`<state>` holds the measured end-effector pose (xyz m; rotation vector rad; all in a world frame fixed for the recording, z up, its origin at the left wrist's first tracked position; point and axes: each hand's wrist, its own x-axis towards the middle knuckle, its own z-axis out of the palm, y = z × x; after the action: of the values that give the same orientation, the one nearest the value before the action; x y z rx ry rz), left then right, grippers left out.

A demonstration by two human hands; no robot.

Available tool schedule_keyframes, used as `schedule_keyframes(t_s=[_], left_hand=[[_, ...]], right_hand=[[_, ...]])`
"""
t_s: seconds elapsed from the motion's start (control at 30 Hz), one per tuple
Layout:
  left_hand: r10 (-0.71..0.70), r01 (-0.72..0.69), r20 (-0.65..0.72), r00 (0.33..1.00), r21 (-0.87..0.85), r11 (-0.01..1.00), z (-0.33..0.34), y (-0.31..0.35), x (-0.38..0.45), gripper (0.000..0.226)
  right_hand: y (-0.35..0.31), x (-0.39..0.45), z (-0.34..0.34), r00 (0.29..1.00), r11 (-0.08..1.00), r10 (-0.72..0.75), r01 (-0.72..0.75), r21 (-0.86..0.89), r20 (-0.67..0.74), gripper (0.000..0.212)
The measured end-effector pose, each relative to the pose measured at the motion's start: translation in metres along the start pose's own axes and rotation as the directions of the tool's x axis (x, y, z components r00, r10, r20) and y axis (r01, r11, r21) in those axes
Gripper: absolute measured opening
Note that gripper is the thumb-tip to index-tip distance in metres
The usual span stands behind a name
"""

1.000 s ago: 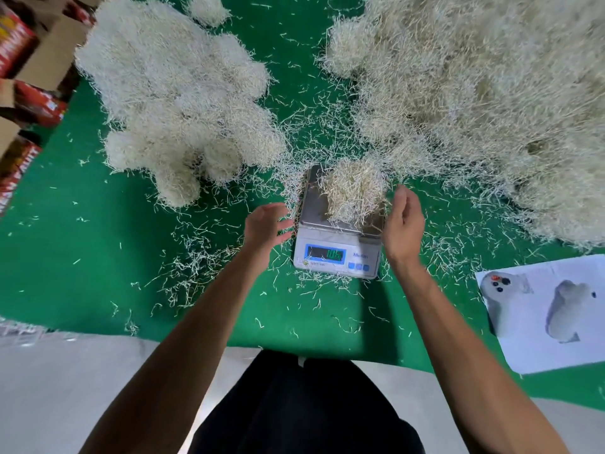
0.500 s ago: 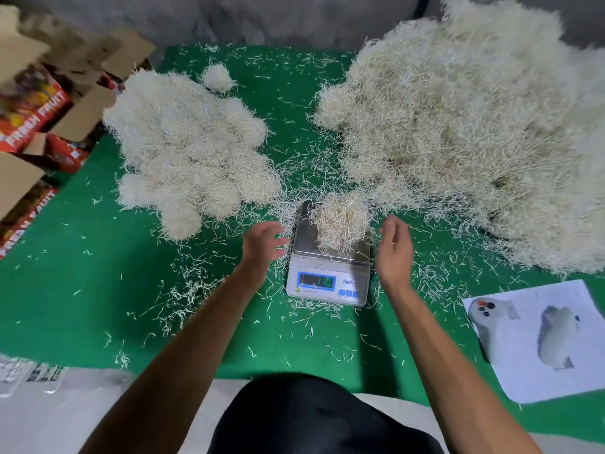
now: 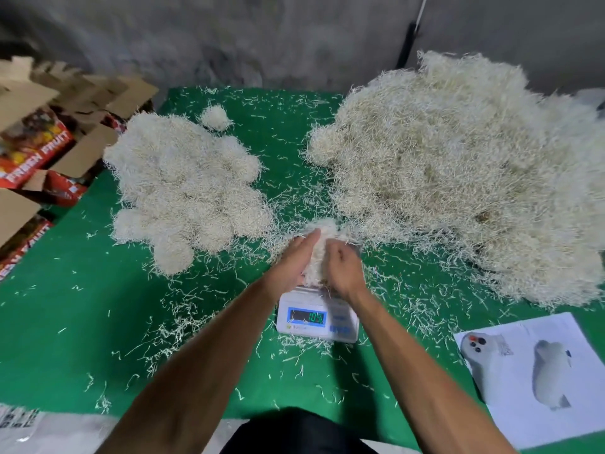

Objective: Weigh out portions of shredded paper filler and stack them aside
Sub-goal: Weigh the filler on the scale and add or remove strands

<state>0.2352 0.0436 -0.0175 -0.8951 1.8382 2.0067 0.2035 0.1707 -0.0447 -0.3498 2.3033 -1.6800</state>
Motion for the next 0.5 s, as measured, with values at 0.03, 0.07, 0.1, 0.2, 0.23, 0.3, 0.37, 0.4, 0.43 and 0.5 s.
schedule_keyframes(t_s=[0.03,0.07,0.1,0.2,0.23,0.3,0.37,0.4,0.43,0.5], left_hand=[[-0.022,0.024,0.032,0.999,-0.061,0.998,0.001,0.002,0.003,0.097],[-0.020,0.029,0.059,0.998,-0.163,0.986,-0.001,0.007,0.005,0.092],[-0.002,0.017,0.054,0.999,-0.286,0.958,-0.005,0.012,0.005,0.080],[0.042,-0.082,-0.108,0.993,-0.399,0.913,-0.022,0.027,0.006,0.074],[0.052,-0.102,-0.143,0.988,-0.364,0.926,-0.026,0.033,0.006,0.081],[0.074,-0.104,-0.144,0.987,-0.215,0.971,-0.028,0.047,0.000,0.100],[0.107,-0.115,-0.097,0.990,-0.087,0.989,-0.027,0.057,-0.004,0.123],[0.108,-0.113,-0.095,0.990,-0.054,0.992,-0.029,0.060,-0.004,0.132],[0.104,-0.107,-0.106,0.989,-0.025,0.994,-0.034,0.062,-0.003,0.137],[0.086,-0.083,-0.124,0.989,0.027,0.996,-0.045,0.062,-0.002,0.141]], right_hand=[[-0.004,-0.001,0.004,0.996,0.999,-0.037,0.034,0.043,0.076,0.050],[-0.007,-0.002,0.006,0.990,0.994,-0.061,0.049,0.103,0.123,0.050],[-0.012,0.000,0.005,0.990,0.983,-0.065,0.041,0.181,0.128,0.046],[-0.031,0.014,-0.013,0.995,0.924,0.005,0.032,0.380,-0.096,0.033],[-0.038,0.020,-0.021,0.987,0.925,0.013,0.049,0.376,-0.162,0.032],[-0.053,0.031,-0.030,0.988,0.971,-0.067,0.097,0.220,-0.138,0.038],[-0.069,0.038,-0.033,0.988,0.985,-0.156,0.155,0.076,0.006,0.042],[-0.073,0.042,-0.035,0.983,0.983,-0.178,0.175,0.059,0.055,0.040],[-0.076,0.049,-0.039,0.979,0.981,-0.188,0.185,0.054,0.071,0.038],[-0.080,0.062,-0.052,0.988,0.987,-0.151,0.148,0.067,0.043,0.042]])
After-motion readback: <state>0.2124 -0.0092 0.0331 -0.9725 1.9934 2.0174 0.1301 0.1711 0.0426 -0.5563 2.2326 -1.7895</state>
